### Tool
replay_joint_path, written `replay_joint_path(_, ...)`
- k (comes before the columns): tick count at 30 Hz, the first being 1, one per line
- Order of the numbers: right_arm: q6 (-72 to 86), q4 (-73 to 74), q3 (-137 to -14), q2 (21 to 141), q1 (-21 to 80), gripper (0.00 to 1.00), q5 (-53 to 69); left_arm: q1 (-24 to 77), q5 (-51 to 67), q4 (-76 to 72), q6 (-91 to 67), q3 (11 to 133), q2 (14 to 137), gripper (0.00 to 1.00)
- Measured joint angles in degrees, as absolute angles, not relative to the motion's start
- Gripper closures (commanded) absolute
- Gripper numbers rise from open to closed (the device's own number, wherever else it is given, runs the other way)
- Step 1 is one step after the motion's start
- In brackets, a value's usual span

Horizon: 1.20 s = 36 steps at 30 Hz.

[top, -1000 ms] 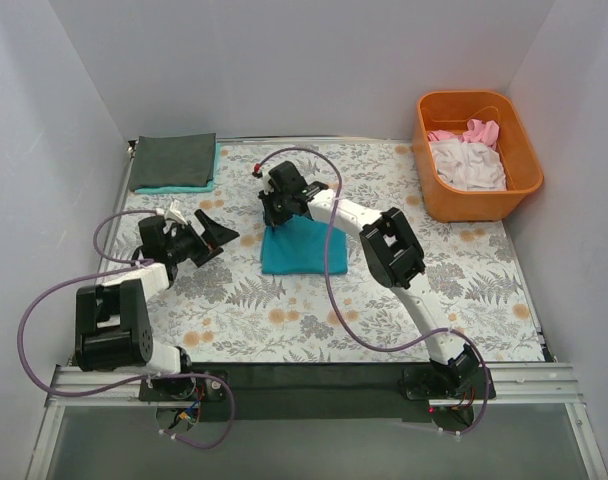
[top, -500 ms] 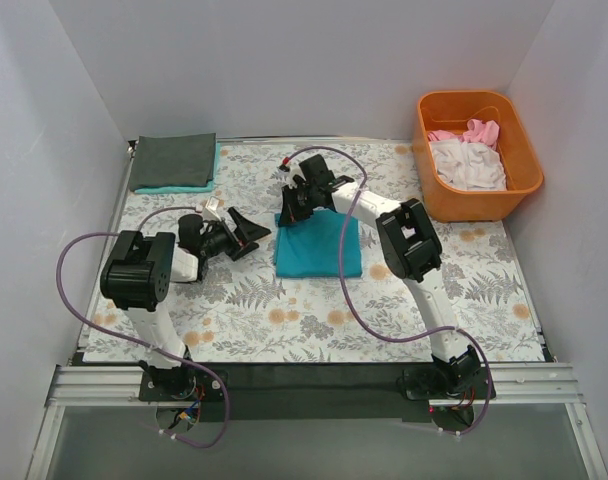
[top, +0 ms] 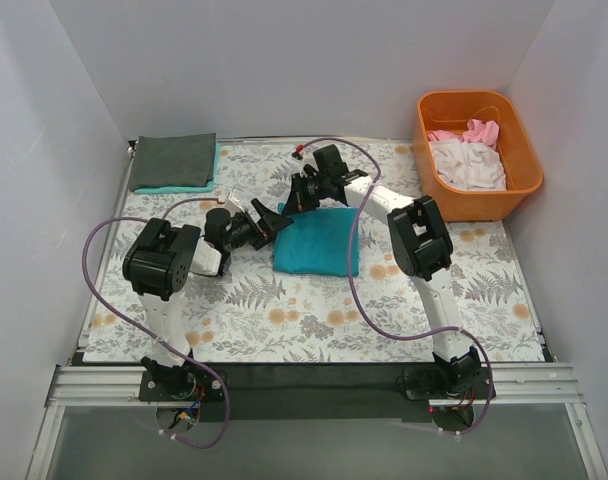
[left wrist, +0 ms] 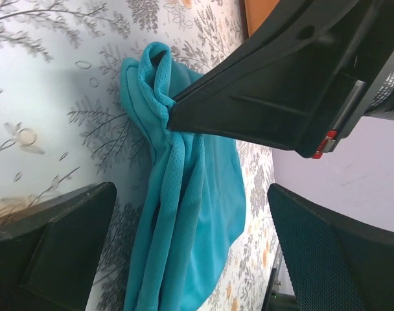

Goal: Fold and stack the t-shirts
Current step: Neatly place the folded tshirt to the corner

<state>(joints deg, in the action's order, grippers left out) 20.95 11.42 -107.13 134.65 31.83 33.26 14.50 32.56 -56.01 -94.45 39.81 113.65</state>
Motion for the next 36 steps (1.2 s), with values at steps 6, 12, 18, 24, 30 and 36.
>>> replay_joint_path(6,23.0,10.2,-107.1,134.5,31.0,0.99,33.9,17.0,29.1,-56.5,-95.1,43.9,116.8,0.15)
replay_joint_path(12,24.9,9.5,-107.1,134.5,30.3,0.99,33.8,17.5,27.2,-55.9,-95.8,48.2,120.1,0.28)
replay_joint_path(18,26.0,8.8,-107.1,134.5,29.7,0.99,33.0,18.2,25.6,-55.8,-97.1,50.1,122.0,0.35)
replay_joint_path(24,26.9,8.8,-107.1,134.5,29.5,0.99,31.8,19.4,23.7,-54.5,-97.6,50.9,122.4,0.4)
replay_joint_path(30,27.7,8.8,-107.2,134.5,29.2,0.99,31.0,19.7,22.8,-50.3,-97.5,52.9,122.6,0.44)
replay_joint_path(36,28.6,8.8,-107.5,134.5,28.9,0.99,29.7,19.7,22.5,-48.7,-97.8,53.4,122.6,0.49)
